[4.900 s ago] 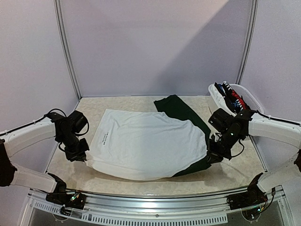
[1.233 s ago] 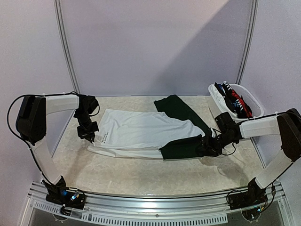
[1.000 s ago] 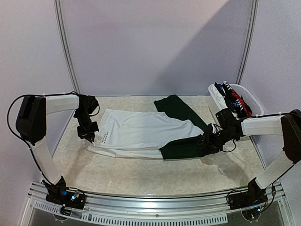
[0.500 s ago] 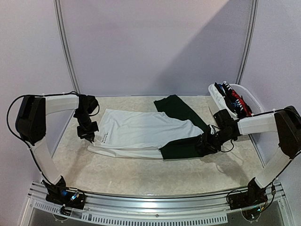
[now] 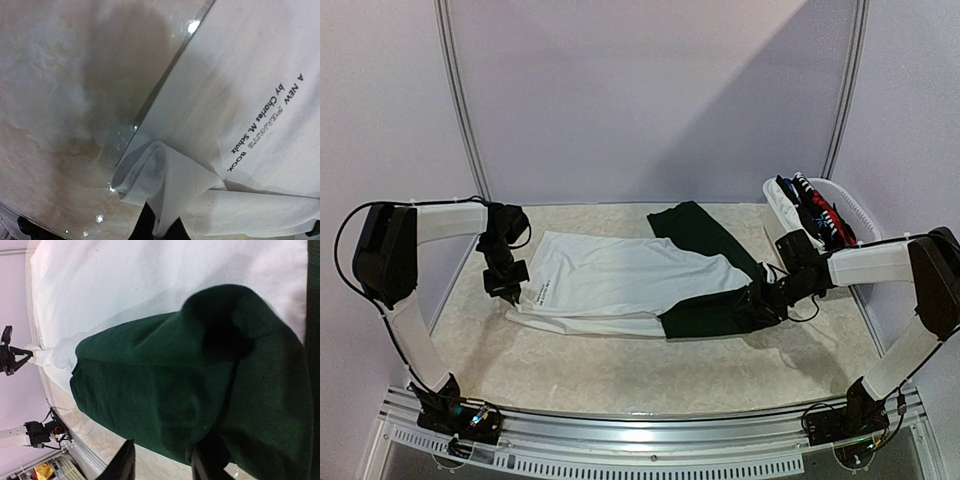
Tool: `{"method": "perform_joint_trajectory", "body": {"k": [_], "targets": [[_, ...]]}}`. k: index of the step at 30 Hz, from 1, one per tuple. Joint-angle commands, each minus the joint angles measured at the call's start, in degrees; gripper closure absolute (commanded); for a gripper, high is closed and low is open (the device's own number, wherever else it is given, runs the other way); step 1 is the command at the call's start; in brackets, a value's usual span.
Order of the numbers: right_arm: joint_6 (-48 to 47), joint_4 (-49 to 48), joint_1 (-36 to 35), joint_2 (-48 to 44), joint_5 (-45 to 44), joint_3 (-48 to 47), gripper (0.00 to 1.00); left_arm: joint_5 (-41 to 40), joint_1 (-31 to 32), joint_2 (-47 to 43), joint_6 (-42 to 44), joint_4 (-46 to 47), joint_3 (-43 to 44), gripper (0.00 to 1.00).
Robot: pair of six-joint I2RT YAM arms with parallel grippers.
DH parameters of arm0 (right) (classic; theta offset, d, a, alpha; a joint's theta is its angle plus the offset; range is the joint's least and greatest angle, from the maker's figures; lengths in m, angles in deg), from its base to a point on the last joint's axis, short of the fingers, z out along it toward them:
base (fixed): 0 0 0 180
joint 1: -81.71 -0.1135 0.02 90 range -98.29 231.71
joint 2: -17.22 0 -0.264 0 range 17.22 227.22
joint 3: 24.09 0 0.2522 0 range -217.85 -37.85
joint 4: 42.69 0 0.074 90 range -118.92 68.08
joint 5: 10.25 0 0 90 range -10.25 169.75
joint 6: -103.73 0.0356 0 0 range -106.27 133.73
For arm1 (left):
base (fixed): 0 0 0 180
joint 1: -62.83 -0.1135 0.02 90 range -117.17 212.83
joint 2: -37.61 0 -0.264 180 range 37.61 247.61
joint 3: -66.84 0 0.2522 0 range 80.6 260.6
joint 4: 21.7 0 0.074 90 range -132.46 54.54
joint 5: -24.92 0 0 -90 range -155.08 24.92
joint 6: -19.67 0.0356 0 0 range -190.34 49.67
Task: Fold and stack the mixed laundry pile
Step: Adjust the flattened T-shirt at the center of the board.
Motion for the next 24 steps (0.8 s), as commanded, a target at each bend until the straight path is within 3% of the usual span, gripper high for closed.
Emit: {"method": "perform_joint_trajectory", "body": {"k": [1, 16, 24], "targets": [[-0.15, -0.17, -0.11, -0.68, 1.27, 0.34, 0.66, -0.49, -0.35, -2.13, 0.14, 0.33, -1.18, 1.0], [-2.23, 5.64, -2.18, 2.72, -6.6, -1.06, 0.76, -0.74, -0.23, -3.09, 0.27, 0.59, -2.37, 1.0], [-3.02, 8.64, -3.34, 2.42, -8.75, -3.17, 0.95, -0.83, -0.21, -3.56, 0.16, 0.68, -2.71, 1.0]]}}
